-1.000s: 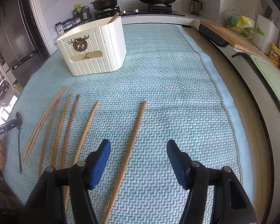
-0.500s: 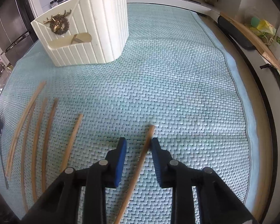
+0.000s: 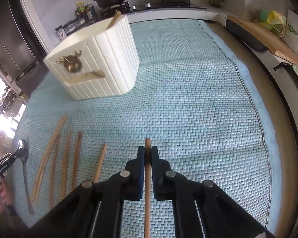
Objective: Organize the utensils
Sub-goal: 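Grasp another chopstick with the right tool while the left tool grasps the second spoon, then lift the chopstick and spoon and carry both over the cream basket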
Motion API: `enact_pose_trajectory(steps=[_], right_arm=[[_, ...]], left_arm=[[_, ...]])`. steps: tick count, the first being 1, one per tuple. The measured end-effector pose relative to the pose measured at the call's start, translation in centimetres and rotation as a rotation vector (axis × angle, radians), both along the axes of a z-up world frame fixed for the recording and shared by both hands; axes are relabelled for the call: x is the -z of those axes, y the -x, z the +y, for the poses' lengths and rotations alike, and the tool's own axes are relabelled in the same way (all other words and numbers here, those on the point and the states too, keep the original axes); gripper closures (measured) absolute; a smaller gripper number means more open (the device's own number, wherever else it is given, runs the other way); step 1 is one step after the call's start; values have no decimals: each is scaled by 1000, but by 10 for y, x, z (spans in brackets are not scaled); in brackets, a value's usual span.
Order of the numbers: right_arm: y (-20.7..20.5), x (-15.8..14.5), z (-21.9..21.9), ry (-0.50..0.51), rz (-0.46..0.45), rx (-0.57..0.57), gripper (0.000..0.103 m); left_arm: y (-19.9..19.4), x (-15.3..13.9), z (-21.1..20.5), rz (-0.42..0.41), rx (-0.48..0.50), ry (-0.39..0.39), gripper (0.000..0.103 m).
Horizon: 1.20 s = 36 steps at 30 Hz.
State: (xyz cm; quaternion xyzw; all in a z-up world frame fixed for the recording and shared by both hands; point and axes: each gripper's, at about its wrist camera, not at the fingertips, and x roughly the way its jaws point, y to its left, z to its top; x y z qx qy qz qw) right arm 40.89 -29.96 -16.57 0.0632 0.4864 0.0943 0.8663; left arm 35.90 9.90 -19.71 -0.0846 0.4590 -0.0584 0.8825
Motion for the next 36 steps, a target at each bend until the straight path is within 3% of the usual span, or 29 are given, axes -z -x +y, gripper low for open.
enact_pose_trajectory(steps=[14,21,36], right_arm=[[71,-81,-2,-115,-219,-21,97],[95,-119,-6,-128,-330,-30,97],[122,-173,0,-136,-525,-54,97]], left_arm=[[22,-54,3,-126,3,15,103],[40,-98,-3,-223,15,20,103],[56,-170,-16,-371,42,44,103]])
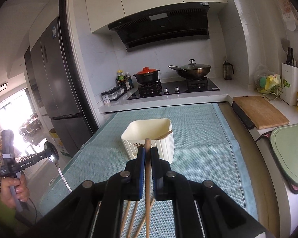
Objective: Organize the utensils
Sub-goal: 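Lift the chopstick and spoon and carry both over the cream basket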
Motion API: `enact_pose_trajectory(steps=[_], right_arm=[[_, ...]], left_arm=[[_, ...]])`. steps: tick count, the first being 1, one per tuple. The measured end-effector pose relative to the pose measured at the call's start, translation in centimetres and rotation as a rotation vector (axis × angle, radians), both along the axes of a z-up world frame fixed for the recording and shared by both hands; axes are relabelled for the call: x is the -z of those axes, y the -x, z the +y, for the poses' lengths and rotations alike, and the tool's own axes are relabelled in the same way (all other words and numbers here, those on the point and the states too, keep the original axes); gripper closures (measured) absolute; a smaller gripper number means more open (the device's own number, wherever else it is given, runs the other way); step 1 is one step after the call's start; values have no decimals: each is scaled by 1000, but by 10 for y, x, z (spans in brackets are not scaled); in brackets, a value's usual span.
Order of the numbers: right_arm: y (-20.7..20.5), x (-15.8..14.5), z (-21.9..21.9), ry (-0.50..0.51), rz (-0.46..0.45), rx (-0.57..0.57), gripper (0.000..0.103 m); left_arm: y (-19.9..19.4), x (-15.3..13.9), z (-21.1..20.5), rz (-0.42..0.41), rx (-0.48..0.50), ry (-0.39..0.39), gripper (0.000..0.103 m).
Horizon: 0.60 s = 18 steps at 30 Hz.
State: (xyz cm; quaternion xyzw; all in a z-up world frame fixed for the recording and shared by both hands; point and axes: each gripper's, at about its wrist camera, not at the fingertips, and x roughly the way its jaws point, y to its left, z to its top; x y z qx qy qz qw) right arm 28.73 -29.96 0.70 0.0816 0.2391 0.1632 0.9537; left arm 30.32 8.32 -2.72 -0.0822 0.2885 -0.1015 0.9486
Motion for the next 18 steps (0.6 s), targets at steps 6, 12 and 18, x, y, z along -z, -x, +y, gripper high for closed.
enact_pose_trajectory(steps=[6,12,18], right_arm=[[-6,-14,4,-19,-65,0,97],[-23,-30,13,-24,-116,0,97],[-58,-55,26,-26,-191,-7,97]], left_arm=[[-9,-18,-4,-29,4,23,103],[-30,-40,-11,-67,16,39,103],[-70,-72,-21,-118,33,56,103]])
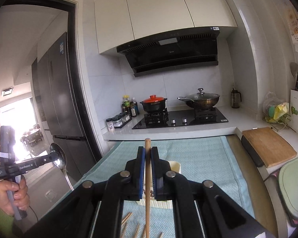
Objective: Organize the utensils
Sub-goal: 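Lift the chopstick and spoon and carry both over the cream basket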
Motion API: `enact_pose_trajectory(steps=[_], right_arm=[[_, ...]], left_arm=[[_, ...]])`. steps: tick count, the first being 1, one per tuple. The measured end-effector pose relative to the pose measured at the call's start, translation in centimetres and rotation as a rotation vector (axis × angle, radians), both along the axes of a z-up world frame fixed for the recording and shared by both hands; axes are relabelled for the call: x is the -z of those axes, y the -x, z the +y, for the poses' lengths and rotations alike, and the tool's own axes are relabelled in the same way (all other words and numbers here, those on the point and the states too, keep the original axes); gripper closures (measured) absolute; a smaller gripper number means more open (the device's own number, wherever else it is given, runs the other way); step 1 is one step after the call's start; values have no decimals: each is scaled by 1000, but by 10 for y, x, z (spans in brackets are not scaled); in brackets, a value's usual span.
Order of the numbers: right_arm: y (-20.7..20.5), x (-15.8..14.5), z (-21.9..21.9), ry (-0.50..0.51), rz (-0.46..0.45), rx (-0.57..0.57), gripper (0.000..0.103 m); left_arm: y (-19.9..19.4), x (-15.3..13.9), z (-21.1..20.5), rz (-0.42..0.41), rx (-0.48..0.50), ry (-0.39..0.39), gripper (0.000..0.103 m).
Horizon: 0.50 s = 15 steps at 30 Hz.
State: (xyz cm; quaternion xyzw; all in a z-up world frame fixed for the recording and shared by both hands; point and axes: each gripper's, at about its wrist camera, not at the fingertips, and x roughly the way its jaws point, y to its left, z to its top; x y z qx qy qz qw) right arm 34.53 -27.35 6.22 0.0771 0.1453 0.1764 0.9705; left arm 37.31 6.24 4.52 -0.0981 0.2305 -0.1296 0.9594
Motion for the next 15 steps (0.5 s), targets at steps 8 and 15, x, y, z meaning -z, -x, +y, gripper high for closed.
enact_pose_trajectory(steps=[8,15], right_arm=[[-73,-37,27,-5,-100,1,97],[-144,-19,46,1,-80,-4,97]], left_arm=[[-82,-31,-26,-26,5,5,103],[-144,-13,-62,-10,2,-78,103]])
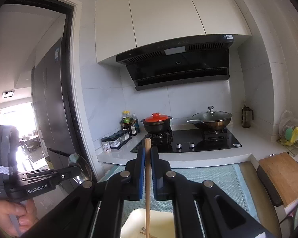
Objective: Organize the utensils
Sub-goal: 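Lift the chopstick and spoon and carry both over the cream basket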
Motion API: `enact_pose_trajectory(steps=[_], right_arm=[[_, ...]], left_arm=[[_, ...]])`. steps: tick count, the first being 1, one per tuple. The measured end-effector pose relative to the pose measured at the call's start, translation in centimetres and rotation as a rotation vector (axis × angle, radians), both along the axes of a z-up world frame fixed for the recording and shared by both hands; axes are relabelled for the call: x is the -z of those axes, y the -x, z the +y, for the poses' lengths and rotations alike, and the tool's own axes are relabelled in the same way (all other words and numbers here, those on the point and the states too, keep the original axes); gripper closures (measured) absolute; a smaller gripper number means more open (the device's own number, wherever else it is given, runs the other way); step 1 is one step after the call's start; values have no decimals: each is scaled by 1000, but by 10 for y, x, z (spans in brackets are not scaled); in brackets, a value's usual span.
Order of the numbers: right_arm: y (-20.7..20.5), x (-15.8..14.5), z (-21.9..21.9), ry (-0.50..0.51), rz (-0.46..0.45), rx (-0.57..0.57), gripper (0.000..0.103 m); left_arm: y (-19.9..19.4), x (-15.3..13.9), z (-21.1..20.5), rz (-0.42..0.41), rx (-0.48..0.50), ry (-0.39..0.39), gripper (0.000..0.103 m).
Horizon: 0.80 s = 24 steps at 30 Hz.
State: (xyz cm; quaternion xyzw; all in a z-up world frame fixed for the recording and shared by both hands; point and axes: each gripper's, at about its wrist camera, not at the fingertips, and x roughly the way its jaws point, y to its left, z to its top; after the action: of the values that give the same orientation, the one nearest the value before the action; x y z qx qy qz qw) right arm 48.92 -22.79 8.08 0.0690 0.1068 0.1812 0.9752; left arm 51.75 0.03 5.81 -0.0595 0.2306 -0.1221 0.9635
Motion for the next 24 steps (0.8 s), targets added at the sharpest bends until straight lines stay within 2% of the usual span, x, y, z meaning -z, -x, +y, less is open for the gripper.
enact_pose_trajectory(steps=[5,8,14,18,20,22,24], right_arm=[[-36,41,11,14,47,-28,97],[-55,68,20,32,130,-60,97],[-86,117,33,82,349,-108,97],[-95,126,34,78,408,-101,95],[-92,121,33,75,404,-94,89],[-86,109,32,77,382,-92,62],[-72,91,31,79,339,-93,59]], left_arm=[[-29,32,-21,12,-9,-84,103],[-43,54,-31,42,-3,-118,103],[-62,97,-36,157,25,-128,103],[-70,112,-43,229,50,-136,98],[-71,112,-41,251,46,-121,95],[-65,102,-35,227,34,-105,89],[-53,86,-26,200,25,-88,78]])
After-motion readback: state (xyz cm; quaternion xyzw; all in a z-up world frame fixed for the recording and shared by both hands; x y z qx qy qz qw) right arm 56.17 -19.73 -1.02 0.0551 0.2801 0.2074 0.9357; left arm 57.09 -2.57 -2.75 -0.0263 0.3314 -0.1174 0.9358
